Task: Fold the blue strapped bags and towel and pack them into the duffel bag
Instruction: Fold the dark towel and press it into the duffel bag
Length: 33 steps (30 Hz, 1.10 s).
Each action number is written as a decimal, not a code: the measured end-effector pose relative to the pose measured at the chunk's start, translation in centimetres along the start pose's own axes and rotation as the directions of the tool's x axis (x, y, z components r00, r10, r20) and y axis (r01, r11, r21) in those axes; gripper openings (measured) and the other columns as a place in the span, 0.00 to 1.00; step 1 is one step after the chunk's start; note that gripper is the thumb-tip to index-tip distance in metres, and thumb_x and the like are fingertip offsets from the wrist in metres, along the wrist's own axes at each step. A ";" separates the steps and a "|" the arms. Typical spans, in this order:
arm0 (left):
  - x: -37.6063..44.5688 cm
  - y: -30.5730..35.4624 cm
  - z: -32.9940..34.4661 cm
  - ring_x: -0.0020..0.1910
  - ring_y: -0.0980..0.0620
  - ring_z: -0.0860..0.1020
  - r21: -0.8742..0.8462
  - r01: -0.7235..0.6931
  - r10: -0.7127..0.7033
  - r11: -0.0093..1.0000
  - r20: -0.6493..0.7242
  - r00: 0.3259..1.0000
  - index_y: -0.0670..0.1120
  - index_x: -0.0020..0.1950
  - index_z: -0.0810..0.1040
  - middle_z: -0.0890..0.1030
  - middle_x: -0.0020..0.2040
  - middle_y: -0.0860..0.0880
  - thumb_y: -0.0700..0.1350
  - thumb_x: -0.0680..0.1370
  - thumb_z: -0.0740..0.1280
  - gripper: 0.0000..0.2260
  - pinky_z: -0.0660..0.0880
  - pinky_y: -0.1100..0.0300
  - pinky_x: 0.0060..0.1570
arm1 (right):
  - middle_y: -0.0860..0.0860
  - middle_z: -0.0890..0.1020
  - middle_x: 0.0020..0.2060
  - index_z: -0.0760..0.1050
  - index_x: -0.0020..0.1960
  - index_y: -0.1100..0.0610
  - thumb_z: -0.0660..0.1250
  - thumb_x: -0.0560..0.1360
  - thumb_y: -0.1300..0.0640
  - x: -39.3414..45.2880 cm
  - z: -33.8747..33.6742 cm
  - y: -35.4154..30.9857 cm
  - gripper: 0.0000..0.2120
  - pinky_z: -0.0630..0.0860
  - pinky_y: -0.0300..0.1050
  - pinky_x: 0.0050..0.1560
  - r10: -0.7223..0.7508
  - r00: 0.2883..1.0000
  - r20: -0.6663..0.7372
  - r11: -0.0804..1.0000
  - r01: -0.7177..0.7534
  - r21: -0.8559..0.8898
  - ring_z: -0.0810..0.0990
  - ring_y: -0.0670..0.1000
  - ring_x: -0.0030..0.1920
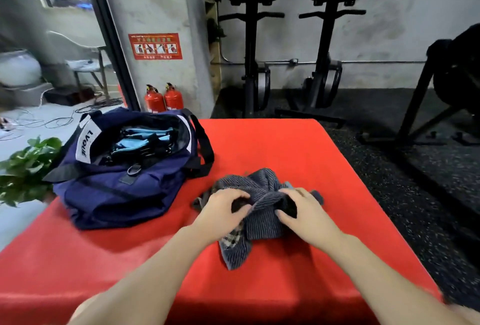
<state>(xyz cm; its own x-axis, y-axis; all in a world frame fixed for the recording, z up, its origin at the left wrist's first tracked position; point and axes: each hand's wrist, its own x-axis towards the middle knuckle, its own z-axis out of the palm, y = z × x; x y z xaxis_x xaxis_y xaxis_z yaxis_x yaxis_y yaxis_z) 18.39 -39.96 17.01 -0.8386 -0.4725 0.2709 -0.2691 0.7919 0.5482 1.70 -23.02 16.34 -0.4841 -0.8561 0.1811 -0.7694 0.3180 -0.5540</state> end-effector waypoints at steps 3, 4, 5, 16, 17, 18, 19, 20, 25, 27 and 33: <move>1.7 -0.2 1.3 0.64 0.54 0.76 0.010 -0.045 0.044 0.999 0.079 0.996 0.45 0.66 0.79 0.81 0.63 0.51 0.53 0.78 0.71 0.19 0.66 0.64 0.67 | 0.50 0.79 0.60 0.73 0.68 0.50 0.72 0.72 0.56 1.9 -0.3 -0.5 0.25 0.66 0.40 0.66 -0.022 0.999 0.049 0.999 0.021 0.026 0.76 0.49 0.62; 2.5 -0.1 1.3 0.62 0.55 0.77 -0.014 -0.069 0.070 0.998 0.082 0.994 0.46 0.64 0.80 0.81 0.61 0.51 0.53 0.79 0.69 0.17 0.68 0.62 0.66 | 0.50 0.81 0.56 0.75 0.65 0.49 0.71 0.71 0.54 2.6 -0.6 -0.6 0.23 0.68 0.42 0.63 -0.032 0.997 0.069 0.999 0.031 0.011 0.78 0.50 0.59; 3.0 0.2 1.2 0.59 0.56 0.78 -0.040 -0.093 0.096 0.995 0.078 0.992 0.46 0.61 0.82 0.83 0.58 0.52 0.52 0.80 0.67 0.13 0.70 0.61 0.64 | 0.49 0.82 0.52 0.78 0.61 0.48 0.69 0.70 0.50 3.1 -0.9 -0.5 0.19 0.70 0.44 0.62 -0.034 0.995 0.090 0.999 0.036 -0.018 0.79 0.51 0.56; 3.9 3.5 0.0 0.31 0.65 0.76 -0.395 0.099 -0.100 0.913 0.018 0.995 0.52 0.42 0.84 0.82 0.34 0.61 0.49 0.75 0.75 0.03 0.70 0.68 0.37 | 0.37 0.72 0.56 0.72 0.52 0.43 0.70 0.63 0.46 3.8 -2.2 -0.7 0.19 0.67 0.49 0.57 -0.156 0.981 -0.117 0.987 0.149 -0.062 0.71 0.46 0.56; 3.7 3.8 -0.3 0.29 0.65 0.75 -0.437 0.124 -0.121 0.891 0.036 0.992 0.50 0.43 0.83 0.81 0.33 0.61 0.47 0.75 0.75 0.03 0.69 0.69 0.36 | 0.36 0.72 0.58 0.71 0.57 0.41 0.68 0.63 0.42 3.9 -2.3 -0.7 0.23 0.66 0.49 0.60 -0.140 0.986 -0.093 0.989 0.135 -0.059 0.70 0.45 0.58; 3.7 4.0 -0.6 0.30 0.63 0.76 -0.457 0.126 -0.123 0.880 0.037 0.992 0.49 0.43 0.83 0.81 0.33 0.60 0.45 0.76 0.75 0.03 0.70 0.68 0.36 | 0.34 0.72 0.59 0.70 0.61 0.39 0.67 0.63 0.39 3.9 -2.4 -0.6 0.27 0.65 0.49 0.62 -0.115 0.992 -0.053 0.992 0.112 -0.054 0.69 0.44 0.60; 3.6 4.1 -0.9 0.33 0.61 0.78 -0.473 0.115 -0.116 0.874 0.027 0.993 0.49 0.44 0.83 0.82 0.36 0.57 0.43 0.76 0.75 0.03 0.73 0.66 0.39 | 0.34 0.73 0.59 0.69 0.64 0.38 0.68 0.63 0.35 3.9 -2.6 -0.6 0.30 0.65 0.49 0.64 -0.088 0.996 -0.010 0.996 0.088 -0.034 0.69 0.43 0.61; 3.5 4.1 -1.2 0.38 0.57 0.81 -0.489 0.103 -0.109 0.866 0.016 0.994 0.49 0.45 0.82 0.84 0.38 0.55 0.41 0.76 0.75 0.04 0.76 0.62 0.43 | 0.34 0.74 0.57 0.69 0.65 0.37 0.70 0.62 0.32 3.9 -2.8 -0.6 0.33 0.65 0.49 0.66 -0.058 0.998 0.037 0.998 0.058 0.005 0.70 0.43 0.61; 3.2 3.7 -2.7 0.40 0.55 0.82 -0.486 0.045 -0.120 0.873 -0.126 0.985 0.51 0.44 0.80 0.84 0.40 0.53 0.36 0.77 0.72 0.09 0.78 0.62 0.44 | 0.40 0.83 0.46 0.79 0.52 0.38 0.76 0.60 0.29 3.2 -4.8 -0.7 0.24 0.75 0.44 0.55 -0.008 0.998 0.059 0.985 -0.003 0.175 0.79 0.41 0.50; 3.3 3.2 -3.6 0.40 0.58 0.80 -0.463 0.058 -0.171 0.885 -0.206 0.964 0.50 0.44 0.80 0.83 0.40 0.54 0.35 0.77 0.71 0.09 0.76 0.66 0.44 | 0.40 0.84 0.40 0.81 0.44 0.42 0.79 0.65 0.39 2.8 -5.7 -1.1 0.13 0.76 0.43 0.48 0.002 1.000 0.012 0.970 -0.005 0.245 0.80 0.40 0.42; 3.0 2.9 -4.3 0.49 0.60 0.81 -0.320 0.091 -0.142 0.943 -0.140 0.980 0.54 0.49 0.78 0.84 0.46 0.56 0.42 0.75 0.74 0.09 0.74 0.61 0.55 | 0.41 0.85 0.40 0.82 0.43 0.46 0.78 0.71 0.54 1.8 -6.6 -1.7 0.06 0.77 0.44 0.48 -0.009 0.990 -0.139 0.948 0.053 0.313 0.81 0.41 0.43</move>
<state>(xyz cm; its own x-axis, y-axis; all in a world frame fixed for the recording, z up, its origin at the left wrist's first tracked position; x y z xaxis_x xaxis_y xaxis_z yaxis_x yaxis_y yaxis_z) 17.17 -40.75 22.76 -0.7174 -0.6297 0.2981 -0.1788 0.5799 0.7948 -0.56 -22.43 22.96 -0.5302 -0.7940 0.2975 -0.6249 0.1287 -0.7700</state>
